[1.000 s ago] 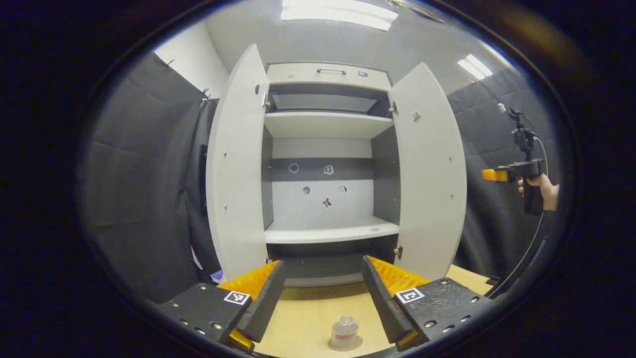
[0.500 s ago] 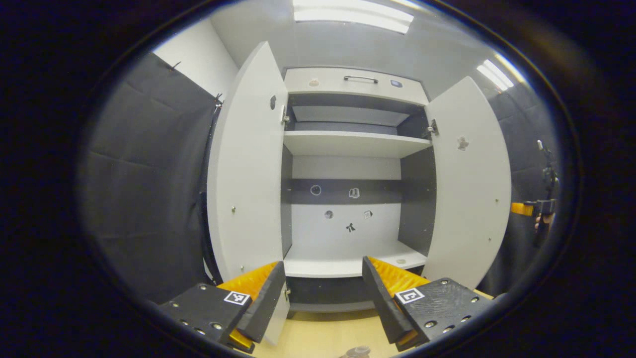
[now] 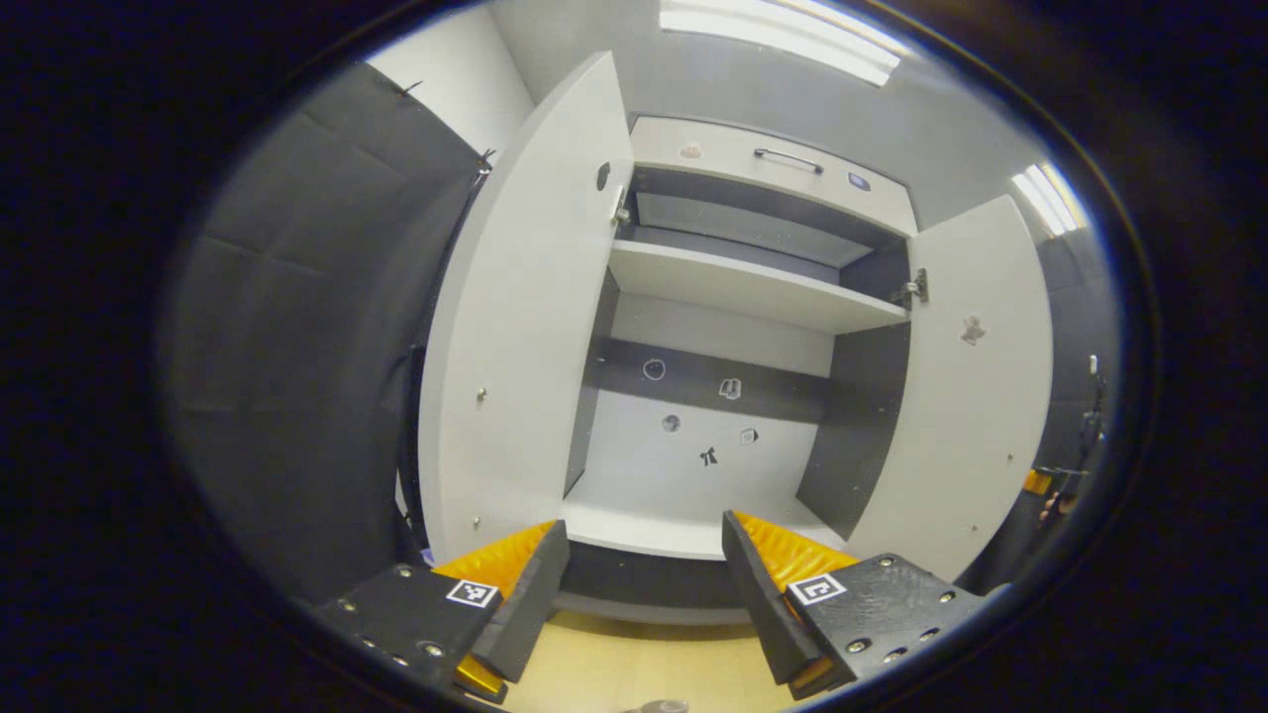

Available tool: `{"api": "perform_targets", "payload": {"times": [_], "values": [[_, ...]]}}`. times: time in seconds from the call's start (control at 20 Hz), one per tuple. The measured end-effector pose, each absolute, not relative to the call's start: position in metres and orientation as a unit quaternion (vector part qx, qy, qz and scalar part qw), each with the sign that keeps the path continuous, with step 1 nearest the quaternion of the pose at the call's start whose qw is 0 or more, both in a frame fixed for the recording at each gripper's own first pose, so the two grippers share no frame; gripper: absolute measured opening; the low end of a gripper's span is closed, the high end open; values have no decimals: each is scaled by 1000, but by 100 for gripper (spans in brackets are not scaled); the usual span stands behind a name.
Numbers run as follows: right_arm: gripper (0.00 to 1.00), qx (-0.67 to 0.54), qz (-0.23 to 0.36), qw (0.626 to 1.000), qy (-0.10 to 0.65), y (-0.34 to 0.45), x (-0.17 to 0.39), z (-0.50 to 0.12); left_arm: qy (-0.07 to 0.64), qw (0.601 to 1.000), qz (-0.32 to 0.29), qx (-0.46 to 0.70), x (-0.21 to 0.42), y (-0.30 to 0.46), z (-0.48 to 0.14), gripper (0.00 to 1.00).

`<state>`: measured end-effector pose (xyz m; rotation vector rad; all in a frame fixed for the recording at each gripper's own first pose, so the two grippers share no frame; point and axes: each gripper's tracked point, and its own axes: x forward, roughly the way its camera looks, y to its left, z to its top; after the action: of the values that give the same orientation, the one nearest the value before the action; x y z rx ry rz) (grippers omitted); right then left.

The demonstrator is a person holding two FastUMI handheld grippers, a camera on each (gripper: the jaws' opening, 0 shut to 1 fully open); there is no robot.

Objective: Grasp the bottle in the cabinet with the left hand and place it on the coaster, then close the right door with the right hand and the left door with the left hand.

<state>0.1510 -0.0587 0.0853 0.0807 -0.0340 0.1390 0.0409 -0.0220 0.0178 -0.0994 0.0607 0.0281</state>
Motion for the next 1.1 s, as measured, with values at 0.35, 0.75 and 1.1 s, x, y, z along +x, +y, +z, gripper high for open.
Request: {"api": "perform_targets", "payload": {"times": [0.35,0.75,1.1], "values": [[96,42,148,988,1,-17,158,84,58,997,32,-39,50,-33,-5,90],[95,10,165,986,0,22,144,86,58,998,19,-31,53,-35,-10,90],[95,26,196,980,14,107,131,80,62,997,-14,-45,56,-12,-13,90]]}}
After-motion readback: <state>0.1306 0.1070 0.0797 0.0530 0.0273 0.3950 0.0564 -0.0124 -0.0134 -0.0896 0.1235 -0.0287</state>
